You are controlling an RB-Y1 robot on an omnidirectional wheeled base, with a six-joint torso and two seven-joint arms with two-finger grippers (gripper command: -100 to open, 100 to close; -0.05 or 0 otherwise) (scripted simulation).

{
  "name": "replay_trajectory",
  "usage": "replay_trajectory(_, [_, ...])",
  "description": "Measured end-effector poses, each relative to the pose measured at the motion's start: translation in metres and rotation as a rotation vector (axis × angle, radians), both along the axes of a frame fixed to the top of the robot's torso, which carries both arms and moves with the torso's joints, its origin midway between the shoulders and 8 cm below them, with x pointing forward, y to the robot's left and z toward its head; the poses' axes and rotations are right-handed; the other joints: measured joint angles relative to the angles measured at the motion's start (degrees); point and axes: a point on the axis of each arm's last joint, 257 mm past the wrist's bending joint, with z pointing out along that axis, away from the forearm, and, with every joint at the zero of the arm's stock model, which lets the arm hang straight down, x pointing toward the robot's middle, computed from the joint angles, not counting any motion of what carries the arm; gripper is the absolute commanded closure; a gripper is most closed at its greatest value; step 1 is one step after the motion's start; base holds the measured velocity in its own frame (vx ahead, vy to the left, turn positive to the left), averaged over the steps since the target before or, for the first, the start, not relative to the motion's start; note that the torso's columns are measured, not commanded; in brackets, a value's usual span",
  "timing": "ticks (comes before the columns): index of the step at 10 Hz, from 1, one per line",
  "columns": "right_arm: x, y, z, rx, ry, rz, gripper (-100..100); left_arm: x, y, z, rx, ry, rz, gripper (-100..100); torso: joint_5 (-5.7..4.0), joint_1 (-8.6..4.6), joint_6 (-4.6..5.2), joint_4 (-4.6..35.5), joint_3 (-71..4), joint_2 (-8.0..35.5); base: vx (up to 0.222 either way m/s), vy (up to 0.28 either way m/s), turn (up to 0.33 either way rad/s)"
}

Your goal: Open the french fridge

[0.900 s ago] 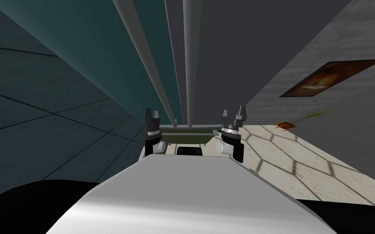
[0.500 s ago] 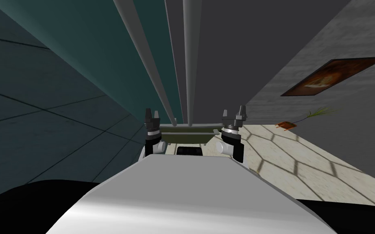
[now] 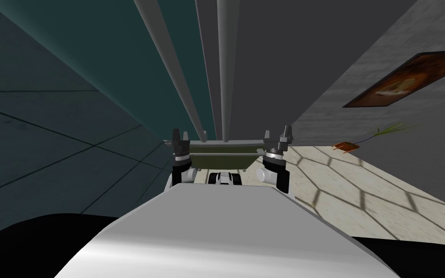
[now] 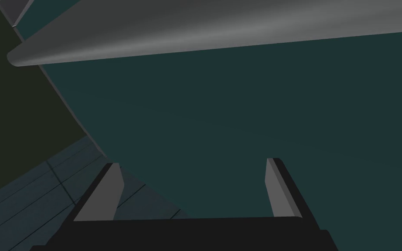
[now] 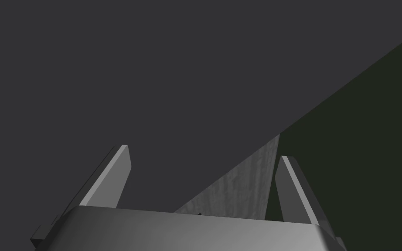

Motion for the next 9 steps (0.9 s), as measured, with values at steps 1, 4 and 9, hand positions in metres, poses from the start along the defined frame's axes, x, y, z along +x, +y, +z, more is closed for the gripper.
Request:
replay_trajectory(1, [0.000, 0.000, 0.000, 0.000, 0.000, 0.000, 0, 0.000, 0.000, 0.000, 0.000, 0.000, 0.000, -100, 0.00, 0.00, 0.00, 4.23, -8.46, 4.23, 0.003, 0.012, 0.002])
replay_trajectory(4, [0.000, 0.000, 0.000, 0.000, 0.001, 0.000, 0, 0.005, -0.003, -0.012, 0.048, 0.016, -0.024, -100, 0.03, 0.11, 0.00, 6.85, -13.78, 6.84, -0.007, 0.044, 0.000])
replay_trajectory(9, [0.000, 0.000, 0.000, 0.000, 0.001, 0.000, 0, 0.010, 0.001, -0.045, 0.121, 0.037, -0.050, -100, 0.01, 0.04, 0.00, 6.91, -13.85, 6.89, -0.006, 0.082, 0.000])
